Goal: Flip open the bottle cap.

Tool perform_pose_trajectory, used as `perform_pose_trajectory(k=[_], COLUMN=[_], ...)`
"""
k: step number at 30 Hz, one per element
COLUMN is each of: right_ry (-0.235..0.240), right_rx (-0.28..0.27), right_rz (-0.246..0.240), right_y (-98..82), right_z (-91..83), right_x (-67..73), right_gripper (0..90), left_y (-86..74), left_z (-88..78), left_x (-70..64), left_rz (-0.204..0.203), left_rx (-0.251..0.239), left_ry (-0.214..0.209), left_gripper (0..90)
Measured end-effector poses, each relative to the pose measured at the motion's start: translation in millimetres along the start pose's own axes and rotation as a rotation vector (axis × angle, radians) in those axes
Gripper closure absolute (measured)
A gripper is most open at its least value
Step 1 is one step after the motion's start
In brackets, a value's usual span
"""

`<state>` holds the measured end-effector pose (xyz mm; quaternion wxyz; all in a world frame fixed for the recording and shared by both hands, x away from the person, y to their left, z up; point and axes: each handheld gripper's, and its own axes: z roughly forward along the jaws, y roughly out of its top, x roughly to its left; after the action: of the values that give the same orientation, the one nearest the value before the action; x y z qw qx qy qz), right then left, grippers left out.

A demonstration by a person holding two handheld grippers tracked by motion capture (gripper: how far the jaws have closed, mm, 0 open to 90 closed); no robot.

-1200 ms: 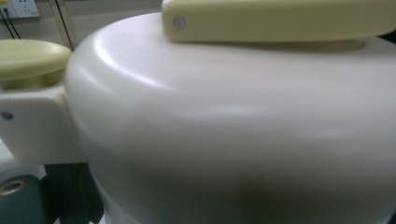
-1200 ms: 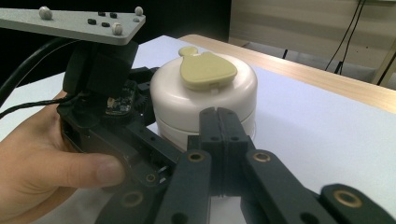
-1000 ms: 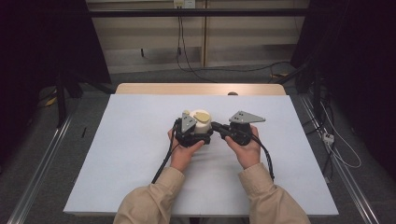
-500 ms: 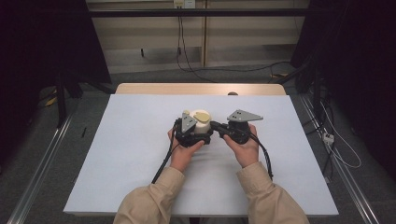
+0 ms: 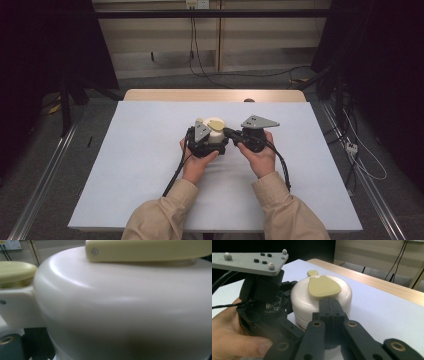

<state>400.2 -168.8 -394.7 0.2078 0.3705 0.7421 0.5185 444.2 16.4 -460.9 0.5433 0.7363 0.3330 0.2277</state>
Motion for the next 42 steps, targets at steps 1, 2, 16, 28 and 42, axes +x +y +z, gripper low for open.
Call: perform_pose_trajectory(k=[1, 2, 16, 28, 42], right_ry=[0.001, 0.001, 0.003, 0.014, 0.019], right_rx=[-0.001, -0.005, -0.031, -0.049, -0.061], right_rz=[-0.004, -0.006, -0.012, -0.011, -0.013], right_y=[0.5, 1.0, 7.3, 12.3, 16.1], right_z=[0.0, -0.1, 2.8, 5.4, 9.5], right_x=[-0.2, -0.2, 1.6, 2.0, 1.7], right_gripper=[90.0, 90.0, 90.0, 90.0, 90.0], left_y=[0.0, 0.0, 0.0, -0.1, 0.0], left_z=[0.0, 0.1, 0.0, 0.1, 0.0], left_x=[-0.1, -0.1, -0.2, -0.6, -0.4], left_rz=[0.000, -0.001, 0.001, 0.000, 0.004], left_rx=[-0.001, -0.001, 0.000, 0.000, 0.002], left_ry=[0.000, 0.000, 0.002, 0.002, 0.002], left_gripper=[5.2, 5.1, 5.2, 5.2, 5.1])
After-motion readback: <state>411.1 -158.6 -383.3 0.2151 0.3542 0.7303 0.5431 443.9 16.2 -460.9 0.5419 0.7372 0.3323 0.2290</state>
